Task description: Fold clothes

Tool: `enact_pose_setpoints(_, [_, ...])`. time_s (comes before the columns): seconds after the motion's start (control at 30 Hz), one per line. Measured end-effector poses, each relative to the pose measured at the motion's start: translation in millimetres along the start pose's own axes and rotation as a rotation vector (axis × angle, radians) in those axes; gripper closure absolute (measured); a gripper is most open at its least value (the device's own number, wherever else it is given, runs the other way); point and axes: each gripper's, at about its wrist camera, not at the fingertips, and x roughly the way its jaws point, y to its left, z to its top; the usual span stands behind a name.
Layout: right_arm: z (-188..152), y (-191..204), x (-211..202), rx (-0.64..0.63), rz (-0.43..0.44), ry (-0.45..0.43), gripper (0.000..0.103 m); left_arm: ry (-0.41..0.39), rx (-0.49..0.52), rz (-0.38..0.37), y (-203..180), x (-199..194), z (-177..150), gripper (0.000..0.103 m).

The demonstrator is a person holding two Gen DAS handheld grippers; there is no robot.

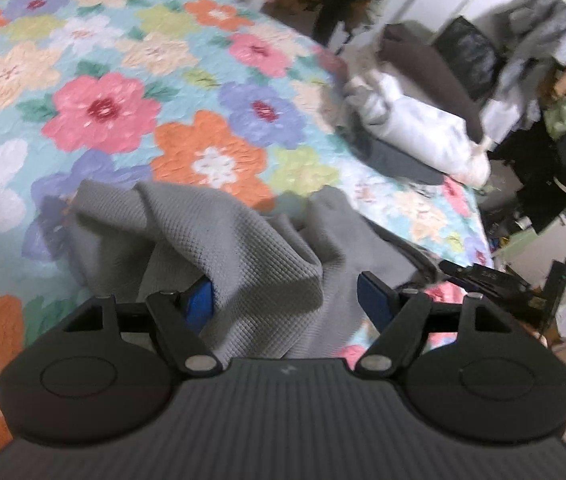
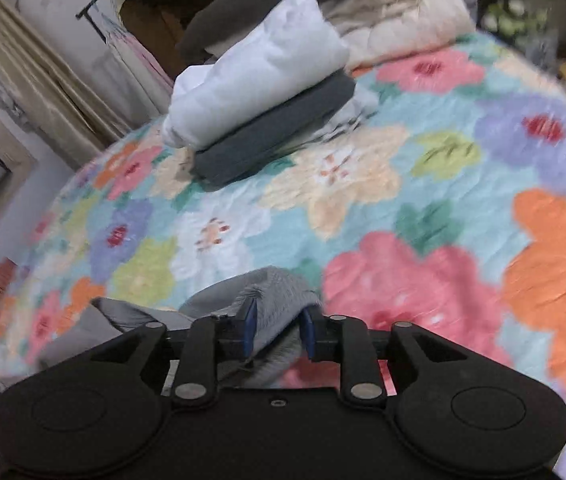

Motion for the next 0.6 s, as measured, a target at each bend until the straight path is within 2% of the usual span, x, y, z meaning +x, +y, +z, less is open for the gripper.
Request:
enact_pose_setpoints(0.07, [-0.5,2.6,-11.6,-0.017,-0.002,-0.013,0.066,0.001,0.030,-0.023,-7.9,-0.6,-0.7,0.029])
enact_pose_setpoints(0.1, [-2.7,6.8,-17.4,-0.036,0.006,-0.016,0.055,0.010,0.034,-0.037,-9.6,3.0,-1.1,0.029])
enact_pose_setpoints(0.13, [-5.6,11.8,-23.1,-0.059,0.018,-0.017,0.050,0.024,0.033,-0.051,-10.4,8.3,-1.7,0.029])
enact_pose_setpoints(0.17, [-8.4,16.8,-28.8,-0.083,0.029,-0.018,0.049,0.037,0.032,-0.066,-11.2,13.6,-2.2,0.029])
enact_pose_setpoints(0.23, [-20.9,31.4,-34.6,-0.109,0.111,0.021,0.044,0.063,0.010,-0.077,-7.2,27.4,-3.6,0.026])
enact_pose_setpoints(0.3, [-37.0,48.3,-31.0,-0.139,0.222,0.109,0.040,0.089,-0.016,-0.086,-2.3,41.8,-5.1,0.026])
enact_pose_setpoints(0.33, [-45.5,57.3,-27.3,-0.159,0.263,0.137,0.040,0.102,-0.030,-0.090,0.2,49.1,-5.9,0.029])
enact_pose_setpoints(0.43, [-71.3,84.8,-14.7,-0.224,0.369,0.201,0.040,0.108,-0.073,-0.095,9.1,59.3,-7.3,0.051])
enact_pose_setpoints(0.6, [-91.6,123.4,14.5,-0.259,0.466,0.224,0.040,0.073,-0.085,-0.070,17.3,47.8,-7.5,0.074])
